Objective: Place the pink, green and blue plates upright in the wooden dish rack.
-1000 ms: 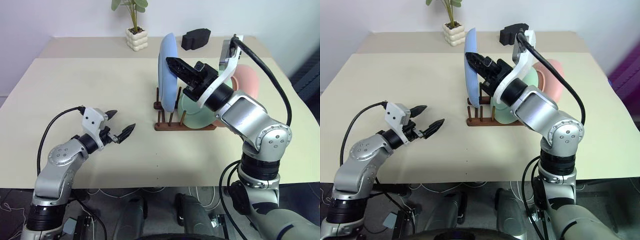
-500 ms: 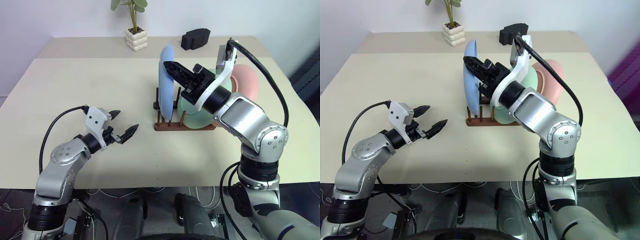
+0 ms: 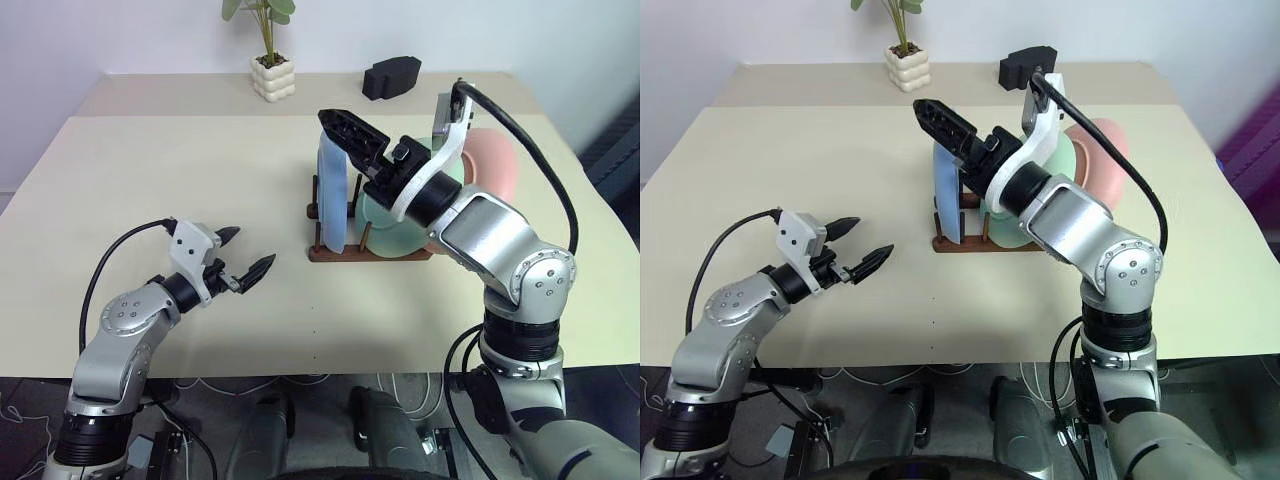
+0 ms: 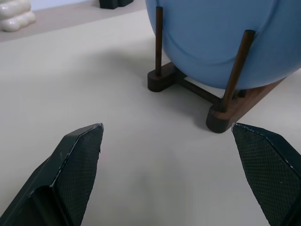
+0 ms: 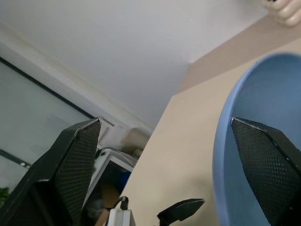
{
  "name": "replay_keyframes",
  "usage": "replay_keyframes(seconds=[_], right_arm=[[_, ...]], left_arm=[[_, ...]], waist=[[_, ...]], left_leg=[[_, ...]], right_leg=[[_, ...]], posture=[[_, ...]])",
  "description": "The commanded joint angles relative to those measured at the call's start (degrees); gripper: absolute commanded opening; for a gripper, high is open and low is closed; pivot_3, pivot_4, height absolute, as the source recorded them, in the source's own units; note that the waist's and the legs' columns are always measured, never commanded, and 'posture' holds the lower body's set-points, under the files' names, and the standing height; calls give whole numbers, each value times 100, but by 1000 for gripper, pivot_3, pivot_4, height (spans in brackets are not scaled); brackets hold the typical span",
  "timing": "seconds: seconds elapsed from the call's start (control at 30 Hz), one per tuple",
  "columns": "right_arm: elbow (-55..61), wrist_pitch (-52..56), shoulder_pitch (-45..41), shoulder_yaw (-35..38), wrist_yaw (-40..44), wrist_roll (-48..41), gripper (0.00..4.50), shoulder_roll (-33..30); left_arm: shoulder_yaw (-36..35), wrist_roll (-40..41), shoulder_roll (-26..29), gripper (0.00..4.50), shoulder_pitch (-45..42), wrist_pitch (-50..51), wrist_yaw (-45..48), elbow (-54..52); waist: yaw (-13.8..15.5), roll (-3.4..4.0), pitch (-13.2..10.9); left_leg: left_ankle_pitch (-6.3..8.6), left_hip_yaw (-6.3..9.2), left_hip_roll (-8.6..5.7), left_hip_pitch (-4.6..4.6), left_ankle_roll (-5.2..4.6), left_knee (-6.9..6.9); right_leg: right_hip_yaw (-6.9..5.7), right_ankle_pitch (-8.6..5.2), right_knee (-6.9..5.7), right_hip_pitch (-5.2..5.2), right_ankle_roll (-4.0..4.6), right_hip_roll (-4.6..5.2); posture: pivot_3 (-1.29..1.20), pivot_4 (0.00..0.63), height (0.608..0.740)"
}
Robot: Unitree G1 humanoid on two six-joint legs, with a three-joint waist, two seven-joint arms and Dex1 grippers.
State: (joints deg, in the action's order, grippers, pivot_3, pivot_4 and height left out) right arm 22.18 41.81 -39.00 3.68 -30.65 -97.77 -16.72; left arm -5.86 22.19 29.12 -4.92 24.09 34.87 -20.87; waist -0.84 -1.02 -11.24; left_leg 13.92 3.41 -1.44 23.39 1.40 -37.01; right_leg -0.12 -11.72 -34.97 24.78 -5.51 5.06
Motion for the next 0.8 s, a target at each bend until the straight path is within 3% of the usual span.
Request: replay_keyframes(seconds=[0.03, 0.27, 0.4, 0.5, 0.73, 0.8], right_arm=[[81, 55, -300, 38, 297, 268, 4486, -260], [-12, 198, -454, 70, 774, 782, 4486, -660], [-42, 269, -640, 123, 1579, 1440, 4486, -1090], [-29, 311, -734, 153, 2387, 2044, 3666, -1601], [-192, -170, 83, 686, 5425, 3767, 103, -3644], [-251, -388, 437, 924, 6096, 4129, 37, -4027]], left_arm=[[-7, 20, -23, 4500, -42, -112, 1, -142], [-5, 53, -24, 4500, -62, -69, -18, -186], [7, 92, -17, 4500, -80, -8, -13, -257], [12, 179, 28, 4500, -73, 64, 53, -367], [75, 460, 283, 4500, 56, 404, 305, -809], [123, 512, 340, 4500, 95, 476, 381, -868]], waist=[[1, 1, 0], [5, 1, 0], [9, 4, -3], [9, 4, -3], [32, 5, -5], [30, 4, -5]], left_leg=[[0, 0, 0, 0, 0, 0], [1, -1, 3, 1, -2, 1], [1, -3, 2, 3, -2, 1], [2, -6, 2, 4, -3, 1], [15, -17, 3, 18, -25, 2], [23, -27, 3, 19, -36, 1]], right_leg=[[0, 0, 0, 0, 0, 0], [0, -1, 2, 2, 2, -1], [0, -1, 3, 3, 3, -1], [-1, -2, 4, 4, 3, -2], [-12, 3, 71, -16, 6, -3], [-9, 4, 82, -19, 5, -1]], posture=[[0, 150, 738], [0, 150, 738], [0, 150, 738], [0, 150, 738], [0, 150, 738], [0, 150, 738]])
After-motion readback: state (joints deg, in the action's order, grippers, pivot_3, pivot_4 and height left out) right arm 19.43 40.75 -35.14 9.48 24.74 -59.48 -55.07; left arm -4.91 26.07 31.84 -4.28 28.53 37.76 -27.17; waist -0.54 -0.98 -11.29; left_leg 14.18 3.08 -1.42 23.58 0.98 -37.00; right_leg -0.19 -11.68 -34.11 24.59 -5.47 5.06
